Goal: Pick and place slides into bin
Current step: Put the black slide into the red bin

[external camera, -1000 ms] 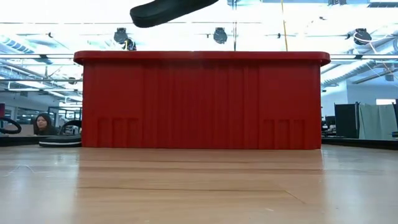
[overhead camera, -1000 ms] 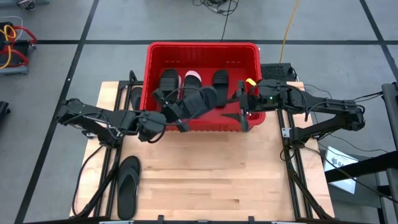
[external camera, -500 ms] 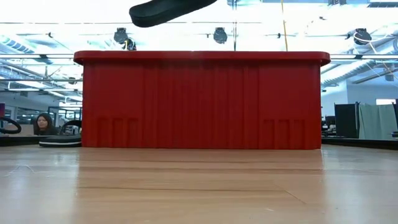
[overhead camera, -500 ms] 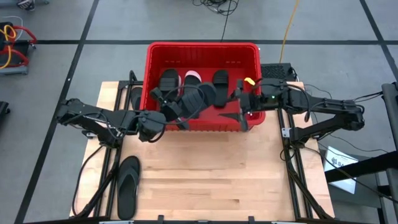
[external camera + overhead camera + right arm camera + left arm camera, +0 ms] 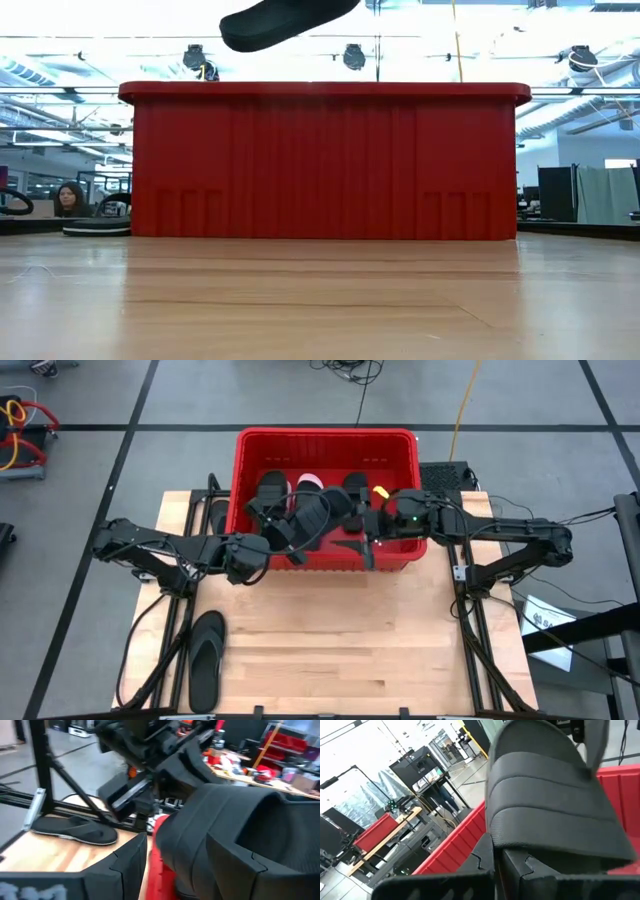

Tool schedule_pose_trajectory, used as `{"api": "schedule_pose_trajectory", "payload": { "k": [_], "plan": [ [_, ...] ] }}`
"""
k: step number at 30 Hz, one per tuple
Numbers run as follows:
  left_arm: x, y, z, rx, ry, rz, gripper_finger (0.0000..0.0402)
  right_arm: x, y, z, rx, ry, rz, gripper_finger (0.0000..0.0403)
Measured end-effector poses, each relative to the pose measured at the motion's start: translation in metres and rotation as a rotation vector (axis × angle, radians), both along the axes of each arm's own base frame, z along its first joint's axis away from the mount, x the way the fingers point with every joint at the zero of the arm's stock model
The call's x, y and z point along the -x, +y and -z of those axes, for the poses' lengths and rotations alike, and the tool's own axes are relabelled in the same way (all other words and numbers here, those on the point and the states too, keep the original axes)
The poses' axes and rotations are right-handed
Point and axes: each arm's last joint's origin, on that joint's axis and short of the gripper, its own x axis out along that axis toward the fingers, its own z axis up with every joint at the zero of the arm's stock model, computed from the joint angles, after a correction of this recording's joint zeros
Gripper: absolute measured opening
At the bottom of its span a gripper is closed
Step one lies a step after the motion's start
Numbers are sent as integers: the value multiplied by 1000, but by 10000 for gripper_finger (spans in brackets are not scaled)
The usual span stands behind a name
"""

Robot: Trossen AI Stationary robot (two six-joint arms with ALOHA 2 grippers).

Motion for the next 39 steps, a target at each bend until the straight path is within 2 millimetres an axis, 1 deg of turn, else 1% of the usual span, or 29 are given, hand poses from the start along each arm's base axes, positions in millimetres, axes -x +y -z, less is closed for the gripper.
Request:
{"api": "schedule_pose_trajectory", "payload": {
  "k": [4,9,16,20,25,32,36,39],
  "plan": [
    [0,0,0,-1,1,-2,0,1,-2,-1,4,-2,17,196],
    [0,0,0,-4,7,0,0,9,-1,-8,26,-28,15,196],
    [0,0,0,-5,9,-1,0,11,-3,-10,29,-31,25,196],
    [0,0,0,-2,9,14,0,7,-5,-5,31,-6,55,196],
    [-1,0,-1,2,-5,20,0,3,-5,0,25,16,52,196],
    [-1,0,-1,4,-15,20,0,1,-6,2,24,24,52,196],
    [-2,-1,-5,0,-45,27,0,1,-6,2,25,23,55,196],
    [-2,-1,-9,-18,-55,42,0,1,-7,1,36,21,108,196]
  ]
}}
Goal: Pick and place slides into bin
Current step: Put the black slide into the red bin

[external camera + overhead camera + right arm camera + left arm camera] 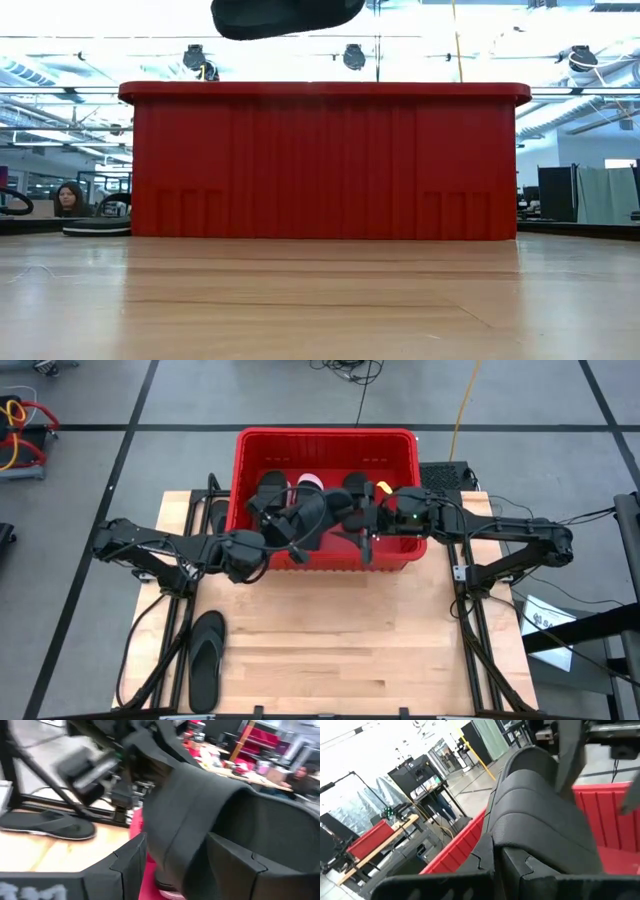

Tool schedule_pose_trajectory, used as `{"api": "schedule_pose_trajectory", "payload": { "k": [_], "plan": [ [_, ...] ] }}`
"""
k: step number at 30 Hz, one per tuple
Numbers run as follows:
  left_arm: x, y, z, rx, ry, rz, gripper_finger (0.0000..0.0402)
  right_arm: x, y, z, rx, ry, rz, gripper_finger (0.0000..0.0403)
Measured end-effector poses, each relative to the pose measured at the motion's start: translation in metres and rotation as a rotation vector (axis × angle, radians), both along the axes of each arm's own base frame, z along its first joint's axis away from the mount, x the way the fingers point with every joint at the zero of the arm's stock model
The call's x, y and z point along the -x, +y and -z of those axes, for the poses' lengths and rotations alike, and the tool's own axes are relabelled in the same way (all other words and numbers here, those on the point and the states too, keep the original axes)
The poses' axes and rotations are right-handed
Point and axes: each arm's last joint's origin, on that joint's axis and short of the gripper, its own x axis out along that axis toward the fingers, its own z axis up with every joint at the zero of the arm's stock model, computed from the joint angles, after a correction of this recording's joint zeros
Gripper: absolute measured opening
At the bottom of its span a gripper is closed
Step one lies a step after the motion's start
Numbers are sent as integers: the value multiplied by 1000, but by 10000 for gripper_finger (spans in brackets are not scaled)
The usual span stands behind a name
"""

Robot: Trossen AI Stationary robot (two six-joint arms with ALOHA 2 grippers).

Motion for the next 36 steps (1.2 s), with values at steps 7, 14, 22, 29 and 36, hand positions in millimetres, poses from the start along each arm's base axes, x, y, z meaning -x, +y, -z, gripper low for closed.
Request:
{"api": "schedule_pose_trajectory", "payload": {
  "k": [7,14,22,29,36],
  "plan": [
    [-1,-1,-3,-11,-11,27,0,0,-2,1,15,4,65,196],
    [-1,-1,-4,-11,-19,29,0,0,-2,0,14,3,63,187],
    [-1,0,-5,-8,-32,30,0,-1,1,0,-7,-4,-58,96],
    [-2,-1,-5,-11,-34,51,0,-1,2,0,-2,-1,-62,8],
    [-2,-1,-5,-37,-5,53,2,-1,2,0,36,3,-70,4]
  ]
}}
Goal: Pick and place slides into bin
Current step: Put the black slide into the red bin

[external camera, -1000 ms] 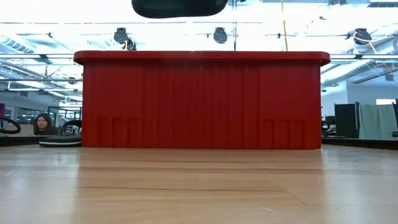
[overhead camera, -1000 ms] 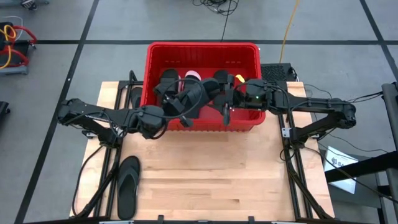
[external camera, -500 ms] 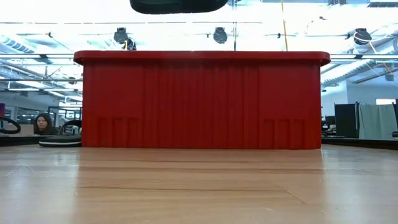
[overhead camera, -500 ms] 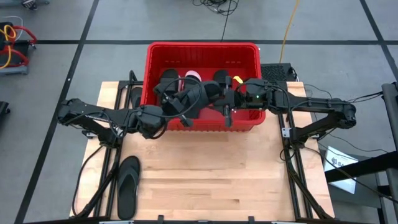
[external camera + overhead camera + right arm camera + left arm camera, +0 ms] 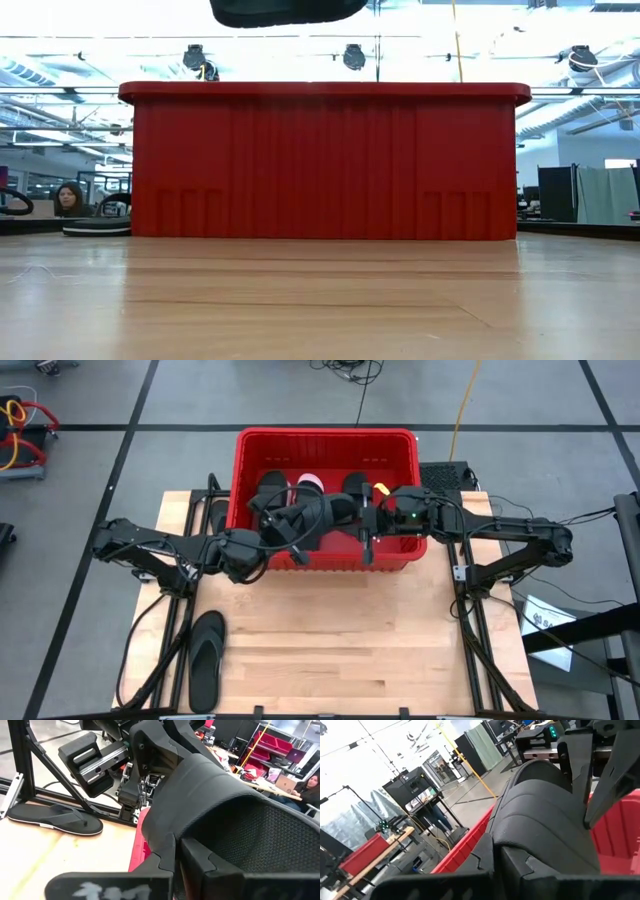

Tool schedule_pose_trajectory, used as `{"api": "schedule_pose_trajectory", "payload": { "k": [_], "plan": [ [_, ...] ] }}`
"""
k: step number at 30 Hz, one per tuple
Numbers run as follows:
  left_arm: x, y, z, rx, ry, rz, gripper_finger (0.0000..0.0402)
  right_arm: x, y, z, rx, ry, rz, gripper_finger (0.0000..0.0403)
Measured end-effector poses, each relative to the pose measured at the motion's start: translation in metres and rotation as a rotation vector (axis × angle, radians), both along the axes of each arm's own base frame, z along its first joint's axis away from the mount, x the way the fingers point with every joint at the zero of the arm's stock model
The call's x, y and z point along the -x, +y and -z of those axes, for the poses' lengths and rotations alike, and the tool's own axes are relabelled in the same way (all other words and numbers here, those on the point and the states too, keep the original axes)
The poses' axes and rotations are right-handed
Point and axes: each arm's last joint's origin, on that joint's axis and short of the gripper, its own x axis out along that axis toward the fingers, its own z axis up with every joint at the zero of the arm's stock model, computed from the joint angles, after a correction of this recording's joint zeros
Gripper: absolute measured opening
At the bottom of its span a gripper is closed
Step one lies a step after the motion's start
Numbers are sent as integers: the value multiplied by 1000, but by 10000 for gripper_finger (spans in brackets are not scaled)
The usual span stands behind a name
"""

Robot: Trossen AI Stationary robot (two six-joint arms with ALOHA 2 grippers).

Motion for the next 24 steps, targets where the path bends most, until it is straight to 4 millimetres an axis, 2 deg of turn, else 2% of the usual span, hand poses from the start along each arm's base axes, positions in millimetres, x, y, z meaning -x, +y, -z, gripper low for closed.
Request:
{"api": "schedule_pose_trajectory", "payload": {
  "k": [11,24],
  "plan": [
    [0,1,0,-4,5,-6,42,2,-14,0,7,2,43,2],
    [-1,24,4,81,-55,-89,127,12,-49,6,-6,62,167,1]
  ]
}}
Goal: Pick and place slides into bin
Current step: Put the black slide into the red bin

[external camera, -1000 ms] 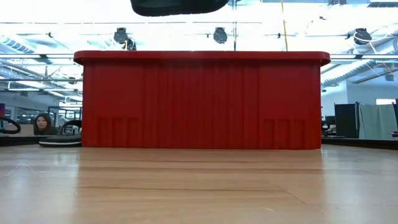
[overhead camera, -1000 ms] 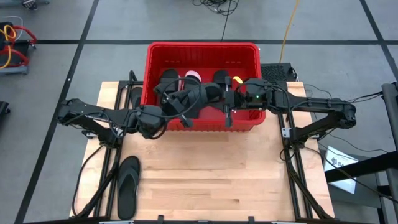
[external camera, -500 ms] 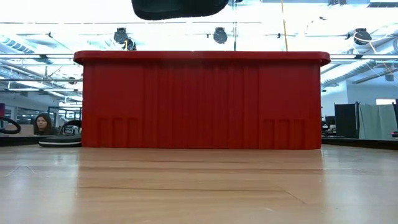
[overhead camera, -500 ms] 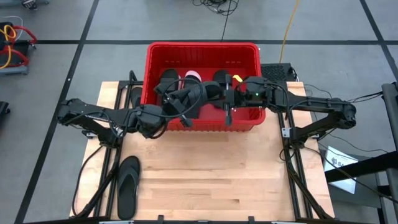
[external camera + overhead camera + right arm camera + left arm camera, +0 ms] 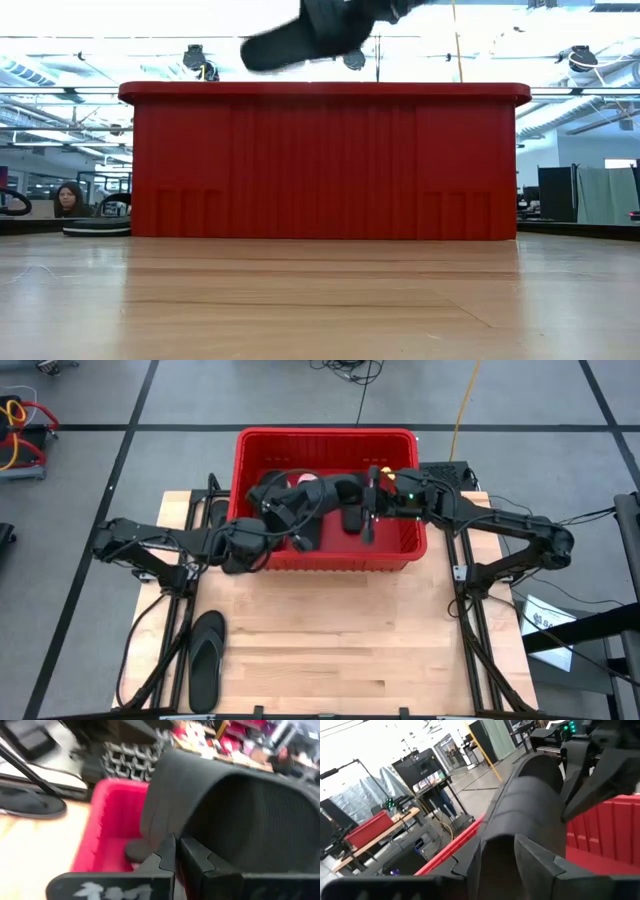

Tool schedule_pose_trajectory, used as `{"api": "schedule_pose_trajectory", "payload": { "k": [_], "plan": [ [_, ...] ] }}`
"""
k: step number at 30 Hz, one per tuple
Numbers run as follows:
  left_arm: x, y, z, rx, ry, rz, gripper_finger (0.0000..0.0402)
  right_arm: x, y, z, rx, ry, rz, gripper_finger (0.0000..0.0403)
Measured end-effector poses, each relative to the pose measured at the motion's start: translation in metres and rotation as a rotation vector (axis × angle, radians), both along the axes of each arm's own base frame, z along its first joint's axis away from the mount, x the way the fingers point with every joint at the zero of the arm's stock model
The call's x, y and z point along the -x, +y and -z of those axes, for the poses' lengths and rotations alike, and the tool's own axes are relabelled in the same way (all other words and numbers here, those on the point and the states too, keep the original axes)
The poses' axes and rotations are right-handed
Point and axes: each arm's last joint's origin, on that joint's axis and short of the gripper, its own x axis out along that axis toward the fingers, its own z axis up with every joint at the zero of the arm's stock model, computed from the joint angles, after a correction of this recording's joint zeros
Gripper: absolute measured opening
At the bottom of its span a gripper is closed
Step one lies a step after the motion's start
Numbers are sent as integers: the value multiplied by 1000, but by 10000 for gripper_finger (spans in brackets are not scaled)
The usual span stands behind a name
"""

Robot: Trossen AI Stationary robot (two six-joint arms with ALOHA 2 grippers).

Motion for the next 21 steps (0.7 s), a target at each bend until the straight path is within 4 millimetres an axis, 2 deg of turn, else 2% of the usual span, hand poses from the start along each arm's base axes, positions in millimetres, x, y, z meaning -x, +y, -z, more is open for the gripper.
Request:
{"api": "schedule_pose_trajectory", "payload": {
  "k": [11,15,21],
  "plan": [
    [1,20,3,7,22,-69,127,35,-61,10,5,157,220,0],
    [1,31,3,6,22,-102,127,51,-77,1,-13,203,292,0],
    [3,48,3,6,24,-159,127,73,-88,-22,-46,252,365,0]
  ]
}}
